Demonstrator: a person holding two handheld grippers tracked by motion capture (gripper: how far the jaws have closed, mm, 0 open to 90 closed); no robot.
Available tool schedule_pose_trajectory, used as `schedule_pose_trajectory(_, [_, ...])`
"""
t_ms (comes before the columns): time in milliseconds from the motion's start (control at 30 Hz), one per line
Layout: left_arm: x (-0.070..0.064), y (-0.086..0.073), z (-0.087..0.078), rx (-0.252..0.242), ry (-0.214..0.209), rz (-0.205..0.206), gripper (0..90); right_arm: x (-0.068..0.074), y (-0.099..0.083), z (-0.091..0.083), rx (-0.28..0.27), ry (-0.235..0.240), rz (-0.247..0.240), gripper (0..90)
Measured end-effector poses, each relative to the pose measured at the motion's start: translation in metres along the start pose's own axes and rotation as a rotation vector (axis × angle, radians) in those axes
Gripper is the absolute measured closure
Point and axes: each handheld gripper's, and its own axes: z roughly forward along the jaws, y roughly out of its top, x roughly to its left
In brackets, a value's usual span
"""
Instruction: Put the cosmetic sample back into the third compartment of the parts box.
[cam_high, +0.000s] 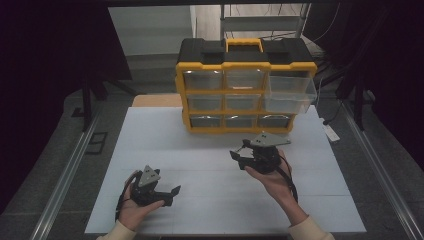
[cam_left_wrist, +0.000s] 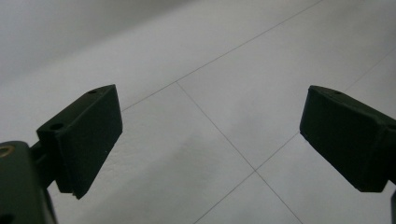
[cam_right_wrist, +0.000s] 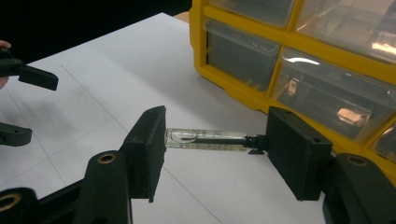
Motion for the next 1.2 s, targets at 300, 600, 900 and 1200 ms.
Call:
schedule_pose_trajectory(300, [0.000, 0.000, 0.000, 0.001, 0.001, 0.001, 6.3, -0.002, 0.004, -0.007, -0.020, -0.007, 0.004, 39.9])
schedule_pose_trajectory(600, [0.000, 0.000, 0.000, 0.003, 0.001, 0.004, 6.3, -0.005, 0.008, -0.012, -0.031, -0.007, 0.005, 40.0])
schedule_pose_trajectory(900, [0.000, 0.000, 0.000, 0.002, 0.003, 0.004, 6.3, -0.006, 0.013, -0.018, -0.050, -0.011, 0.000, 40.0])
schedule_pose_trajectory(1200, [-0.004, 0.003, 0.005, 0.007, 0.003, 0.018, 6.4, -0.005, 0.021, -0.025, -0.073, 0.032, 0.026, 40.0])
